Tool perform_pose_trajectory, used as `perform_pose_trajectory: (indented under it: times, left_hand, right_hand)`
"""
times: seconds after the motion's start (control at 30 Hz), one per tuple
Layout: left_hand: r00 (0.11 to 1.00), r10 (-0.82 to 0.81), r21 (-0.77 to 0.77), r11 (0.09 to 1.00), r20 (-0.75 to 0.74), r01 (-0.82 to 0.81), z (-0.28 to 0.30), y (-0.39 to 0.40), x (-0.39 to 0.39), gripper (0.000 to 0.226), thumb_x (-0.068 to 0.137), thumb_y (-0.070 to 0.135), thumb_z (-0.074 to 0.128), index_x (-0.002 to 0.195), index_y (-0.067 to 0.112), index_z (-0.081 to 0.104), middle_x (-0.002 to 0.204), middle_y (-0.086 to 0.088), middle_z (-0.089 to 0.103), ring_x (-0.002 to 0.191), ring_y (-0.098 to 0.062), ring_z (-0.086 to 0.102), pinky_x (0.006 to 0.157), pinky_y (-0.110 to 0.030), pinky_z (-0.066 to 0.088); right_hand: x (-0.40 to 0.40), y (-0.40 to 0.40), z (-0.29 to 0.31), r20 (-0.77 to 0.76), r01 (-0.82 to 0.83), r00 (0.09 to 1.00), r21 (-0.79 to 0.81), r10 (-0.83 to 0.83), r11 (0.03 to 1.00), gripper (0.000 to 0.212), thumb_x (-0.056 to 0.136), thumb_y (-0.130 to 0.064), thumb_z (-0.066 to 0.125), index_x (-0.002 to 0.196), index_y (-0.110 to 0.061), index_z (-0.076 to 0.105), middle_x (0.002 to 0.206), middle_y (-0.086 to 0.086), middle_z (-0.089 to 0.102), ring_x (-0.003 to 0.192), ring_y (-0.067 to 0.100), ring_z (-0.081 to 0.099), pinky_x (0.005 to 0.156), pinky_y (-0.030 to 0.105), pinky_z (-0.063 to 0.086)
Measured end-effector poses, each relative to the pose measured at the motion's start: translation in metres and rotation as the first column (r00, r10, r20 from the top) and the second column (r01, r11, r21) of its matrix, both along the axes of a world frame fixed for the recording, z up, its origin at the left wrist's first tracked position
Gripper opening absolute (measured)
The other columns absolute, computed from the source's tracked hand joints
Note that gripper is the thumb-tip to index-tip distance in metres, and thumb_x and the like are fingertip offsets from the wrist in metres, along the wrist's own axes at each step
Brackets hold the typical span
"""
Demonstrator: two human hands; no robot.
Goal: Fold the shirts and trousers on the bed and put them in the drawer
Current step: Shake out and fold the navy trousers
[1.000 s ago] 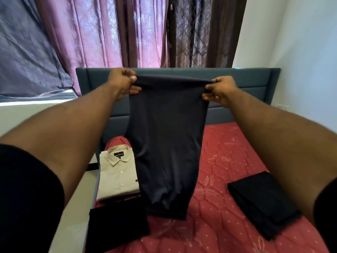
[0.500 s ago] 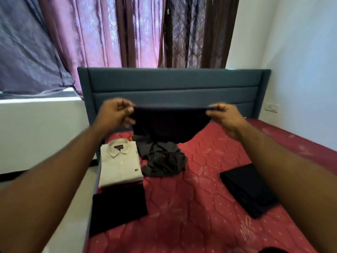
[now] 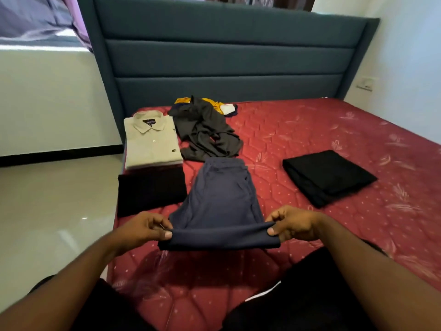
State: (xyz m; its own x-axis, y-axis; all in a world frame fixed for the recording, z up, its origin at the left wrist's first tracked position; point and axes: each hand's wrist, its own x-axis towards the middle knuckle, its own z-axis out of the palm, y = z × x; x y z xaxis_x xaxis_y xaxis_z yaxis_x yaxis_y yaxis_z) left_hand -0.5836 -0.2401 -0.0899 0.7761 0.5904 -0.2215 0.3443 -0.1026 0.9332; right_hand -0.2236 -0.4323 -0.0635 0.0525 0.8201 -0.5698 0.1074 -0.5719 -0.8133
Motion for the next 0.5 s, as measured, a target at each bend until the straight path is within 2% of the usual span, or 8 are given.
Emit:
perform_pose_trajectory:
  times: [0.1,0.2,0.27,0.33,0.43,0.5]
  left_hand:
    - [0.989,-0.146,-0.086,0.986,-0.006,0.145,0.033,0.007,0.005,0.026,0.064,0.025,0.083,0.081,0.006,0.075,0.08,-0.014,0.069,0.073,-0.016,0.063,0.068,-0.024,0.049]
    - [0.967,-0.251,-0.107,0.963,-0.045,0.245,0.055,0.023,0.023,0.01,0.078,0.001,0.076,0.087,-0.003,0.072,0.08,-0.013,0.07,0.072,-0.015,0.063,0.068,-0.022,0.05]
    - [0.987,-0.153,-0.035,0.988,-0.039,0.152,0.056,0.038,0.043,0.012,0.08,-0.008,0.069,0.092,-0.009,0.069,0.08,-0.011,0.07,0.073,-0.014,0.064,0.068,-0.019,0.05]
    - [0.999,0.037,0.052,0.998,0.019,-0.038,0.048,0.056,0.07,0.01,0.081,-0.008,0.07,0.091,-0.006,0.07,0.078,-0.012,0.069,0.072,-0.015,0.061,0.066,-0.018,0.05]
    - [0.955,0.278,0.113,0.951,0.099,-0.289,0.031,0.094,0.119,0.005,0.086,-0.003,0.068,0.091,-0.002,0.069,0.074,-0.011,0.068,0.061,-0.008,0.059,0.06,-0.017,0.049]
    - [0.921,0.378,0.148,0.909,0.097,-0.389,0.016,0.127,0.152,0.004,0.088,0.002,0.067,0.091,0.002,0.069,0.072,-0.009,0.065,0.056,-0.007,0.054,0.056,-0.018,0.046]
  right_hand:
    - [0.006,0.006,0.019,-0.072,-0.086,0.994,-0.099,0.079,0.991,0.021,0.084,0.011,0.059,0.077,-0.008,0.066,0.059,0.004,0.064,0.043,0.008,0.059,0.041,0.018,0.048]
    - [0.013,0.019,0.029,-0.108,-0.157,0.984,-0.135,0.143,0.978,0.02,0.086,0.012,0.056,0.081,-0.006,0.063,0.06,0.006,0.065,0.045,0.011,0.062,0.042,0.022,0.05]
    - [0.02,0.033,0.025,-0.09,-0.087,0.993,-0.069,0.081,0.994,0.015,0.085,0.01,0.058,0.084,-0.004,0.062,0.063,0.007,0.065,0.047,0.013,0.062,0.043,0.022,0.05]
    - [0.033,0.054,0.011,-0.012,0.108,0.994,0.084,-0.107,0.991,0.012,0.086,0.005,0.062,0.087,-0.007,0.064,0.071,0.007,0.065,0.056,0.014,0.06,0.053,0.024,0.05]
    - [0.056,0.094,-0.007,0.044,0.42,0.892,0.29,-0.451,0.86,0.011,0.09,0.0,0.06,0.097,-0.008,0.063,0.078,0.005,0.064,0.067,0.016,0.057,0.063,0.028,0.047]
    - [0.07,0.125,-0.015,0.031,0.506,0.836,0.341,-0.547,0.792,0.011,0.092,-0.001,0.058,0.099,-0.008,0.063,0.077,0.003,0.064,0.066,0.015,0.058,0.061,0.026,0.049]
